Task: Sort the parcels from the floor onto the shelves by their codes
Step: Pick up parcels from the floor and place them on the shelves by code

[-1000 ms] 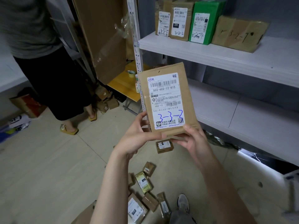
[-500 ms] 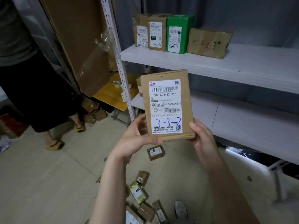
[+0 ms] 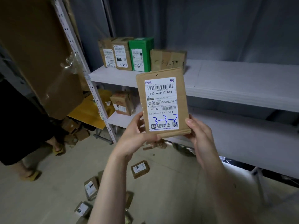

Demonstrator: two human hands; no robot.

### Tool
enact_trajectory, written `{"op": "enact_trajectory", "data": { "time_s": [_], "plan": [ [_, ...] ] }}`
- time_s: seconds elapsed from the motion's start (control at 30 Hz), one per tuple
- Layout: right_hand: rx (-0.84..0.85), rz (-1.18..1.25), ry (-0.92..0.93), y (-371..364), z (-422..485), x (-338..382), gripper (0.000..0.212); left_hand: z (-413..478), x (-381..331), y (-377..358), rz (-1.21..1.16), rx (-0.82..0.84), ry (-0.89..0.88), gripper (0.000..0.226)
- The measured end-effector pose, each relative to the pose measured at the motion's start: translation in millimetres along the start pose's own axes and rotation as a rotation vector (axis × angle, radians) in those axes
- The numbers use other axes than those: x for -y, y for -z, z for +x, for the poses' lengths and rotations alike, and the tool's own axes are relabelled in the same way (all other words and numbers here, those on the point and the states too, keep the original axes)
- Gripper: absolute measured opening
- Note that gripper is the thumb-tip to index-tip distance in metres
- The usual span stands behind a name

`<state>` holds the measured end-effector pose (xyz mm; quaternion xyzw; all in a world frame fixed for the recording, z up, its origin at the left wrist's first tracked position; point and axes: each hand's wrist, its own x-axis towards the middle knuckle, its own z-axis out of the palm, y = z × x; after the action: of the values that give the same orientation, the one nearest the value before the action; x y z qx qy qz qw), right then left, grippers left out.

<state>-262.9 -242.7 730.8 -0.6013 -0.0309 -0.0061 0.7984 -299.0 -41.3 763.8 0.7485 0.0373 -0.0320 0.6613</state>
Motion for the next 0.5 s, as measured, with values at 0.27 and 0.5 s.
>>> {"op": "enact_trajectory", "data": {
  "time_s": [0.27,0.5],
  "plan": [
    [-0.025,0.009,0.136,73,55,52,0.034,56,-44,-93,0.009,0.001,-0.109,0.087],
    [-0.073,0.010,0.133,126,64,63,0.024,74,-52,-155,-0.022,0.015,-0.104,0.089]
  ]
}}
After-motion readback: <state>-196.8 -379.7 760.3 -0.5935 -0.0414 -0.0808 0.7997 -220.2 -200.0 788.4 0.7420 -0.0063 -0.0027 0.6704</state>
